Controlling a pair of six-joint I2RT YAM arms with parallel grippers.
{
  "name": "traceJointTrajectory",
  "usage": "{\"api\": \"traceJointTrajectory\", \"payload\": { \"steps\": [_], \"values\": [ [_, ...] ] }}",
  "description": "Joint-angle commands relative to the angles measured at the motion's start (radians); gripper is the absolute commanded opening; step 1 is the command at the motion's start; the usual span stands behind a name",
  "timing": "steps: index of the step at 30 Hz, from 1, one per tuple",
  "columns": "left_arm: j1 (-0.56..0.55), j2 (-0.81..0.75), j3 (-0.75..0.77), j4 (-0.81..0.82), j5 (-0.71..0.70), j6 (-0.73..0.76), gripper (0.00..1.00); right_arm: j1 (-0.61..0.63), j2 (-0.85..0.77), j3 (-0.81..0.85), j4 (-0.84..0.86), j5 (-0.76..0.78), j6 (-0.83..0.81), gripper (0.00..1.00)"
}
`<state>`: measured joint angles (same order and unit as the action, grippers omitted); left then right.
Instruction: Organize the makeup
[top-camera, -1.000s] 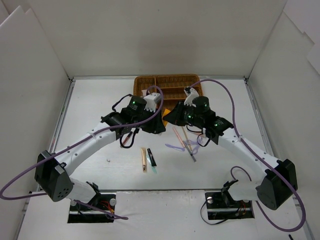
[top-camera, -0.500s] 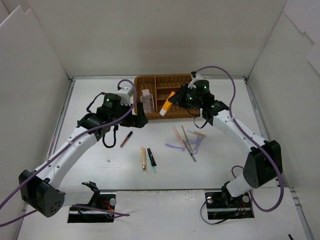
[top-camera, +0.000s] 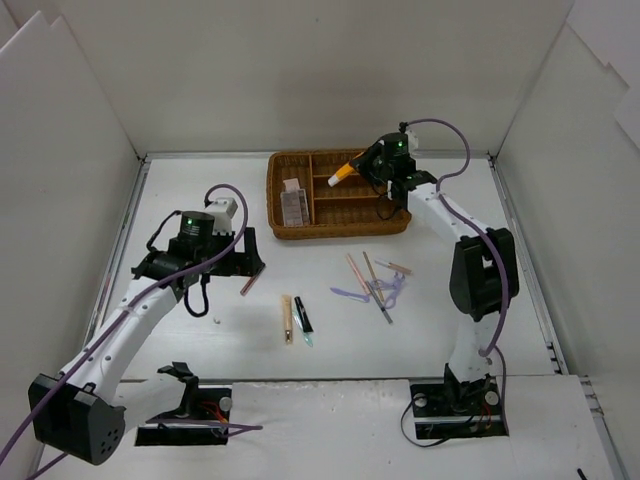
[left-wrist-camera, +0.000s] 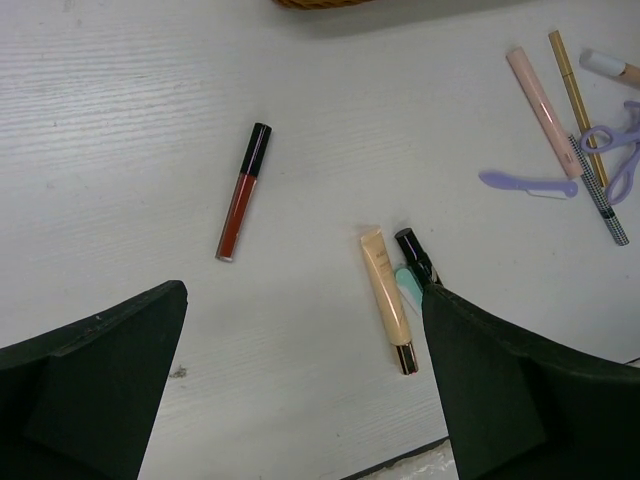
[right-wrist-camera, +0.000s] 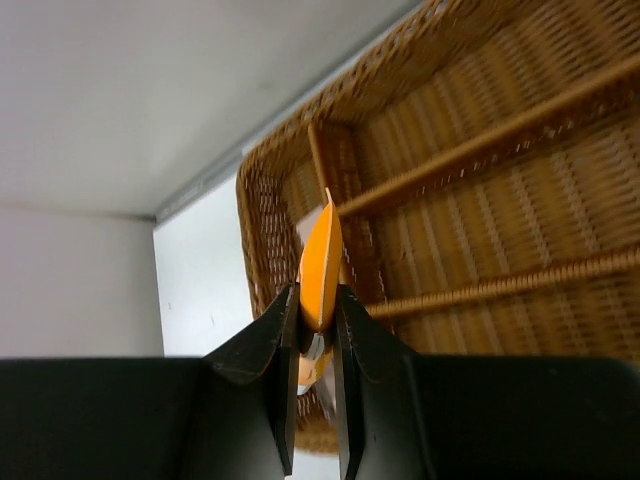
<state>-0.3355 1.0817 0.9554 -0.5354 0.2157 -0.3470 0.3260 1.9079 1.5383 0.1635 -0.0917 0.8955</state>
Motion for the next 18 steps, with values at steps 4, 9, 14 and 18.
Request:
{"api": "traceJointTrajectory", "payload": {
  "steps": [4, 9, 14, 18],
  "values": [
    [0.021, -0.04, 0.017, 0.041, -0.015, 0.031, 1.0, -0.036, 0.115, 0.206, 0.114, 0.151, 0.152, 0.04],
    [0.053, -0.025, 0.011, 0.054, -0.01, 0.031, 1.0, -0.061, 0.23, 0.304, 0.11, 0.181, 0.227, 0.06],
    [0.062, -0.016, 0.003, 0.058, -0.012, 0.031, 1.0, -0.082, 0.315, 0.351, 0.136, 0.19, 0.296, 0.07],
    [0.062, -0.003, 0.005, 0.061, 0.005, 0.028, 0.99, -0.094, 0.355, 0.371, 0.154, 0.201, 0.33, 0.09]
  ]
}}
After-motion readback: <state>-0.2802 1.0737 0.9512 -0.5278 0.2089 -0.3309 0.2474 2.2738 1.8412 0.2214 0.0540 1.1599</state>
